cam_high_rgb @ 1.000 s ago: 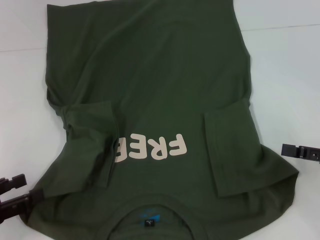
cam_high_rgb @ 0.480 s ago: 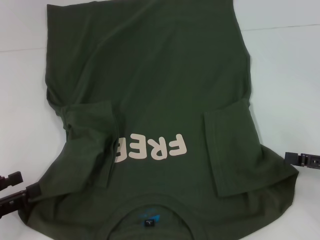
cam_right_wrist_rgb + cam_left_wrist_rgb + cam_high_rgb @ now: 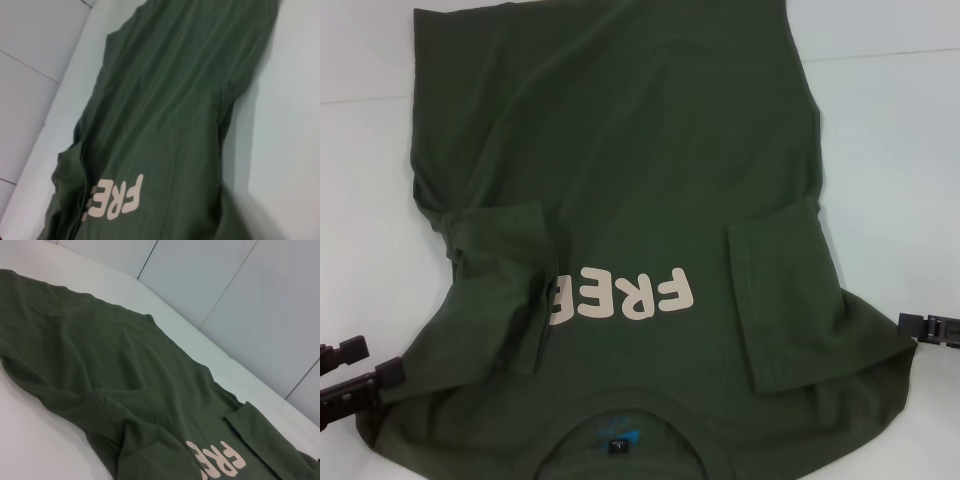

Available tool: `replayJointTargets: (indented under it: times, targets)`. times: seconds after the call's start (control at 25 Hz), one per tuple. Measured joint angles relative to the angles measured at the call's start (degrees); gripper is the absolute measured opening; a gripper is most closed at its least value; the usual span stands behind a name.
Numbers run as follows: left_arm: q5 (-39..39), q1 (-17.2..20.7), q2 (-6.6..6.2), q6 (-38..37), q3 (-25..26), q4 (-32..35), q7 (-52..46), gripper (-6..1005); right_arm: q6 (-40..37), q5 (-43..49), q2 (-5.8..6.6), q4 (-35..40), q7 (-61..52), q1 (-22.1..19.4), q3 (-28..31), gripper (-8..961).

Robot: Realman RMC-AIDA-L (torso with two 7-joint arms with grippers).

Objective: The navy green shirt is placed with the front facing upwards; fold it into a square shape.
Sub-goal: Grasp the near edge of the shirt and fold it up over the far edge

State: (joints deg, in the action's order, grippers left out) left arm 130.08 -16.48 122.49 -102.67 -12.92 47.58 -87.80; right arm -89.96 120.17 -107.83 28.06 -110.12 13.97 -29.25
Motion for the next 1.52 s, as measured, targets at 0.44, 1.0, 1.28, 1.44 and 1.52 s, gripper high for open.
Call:
replayJointTargets:
  times: [0.44, 1.0, 1.28, 1.44, 1.52]
  targets:
    - [-0.1, -0.4, -0.17, 0.3, 0.0, -0.2, 0.2, 875, 1.1, 1.0, -0.54, -0.2, -0.2, 0.8, 0.1, 869]
    - [-0.1, -0.8, -0.15, 0.4, -0.1, -0.3, 0.4, 874, 2.6, 1.0, -0.72, -0.6, -0.3, 1.8, -0.8, 868]
    - [-0.1, -0.9, -0.15, 0.3, 0.0, -0.3, 0.8, 875, 2.3, 3.4, -1.01, -0.4, -0.4, 2.6, -1.1, 868]
    - [-0.1, -1.1, -0.15, 0.2, 0.0, -0.3, 0.8, 875, 2.2, 4.3, -1.09, -0.3, -0.8, 2.8, -0.7, 863]
    - [-0.1, -1.1, -0.15, 0.2, 0.0, -0.3, 0.8, 874, 2.1, 4.4, -1.1, -0.3, -0.9, 2.8, -0.6, 861]
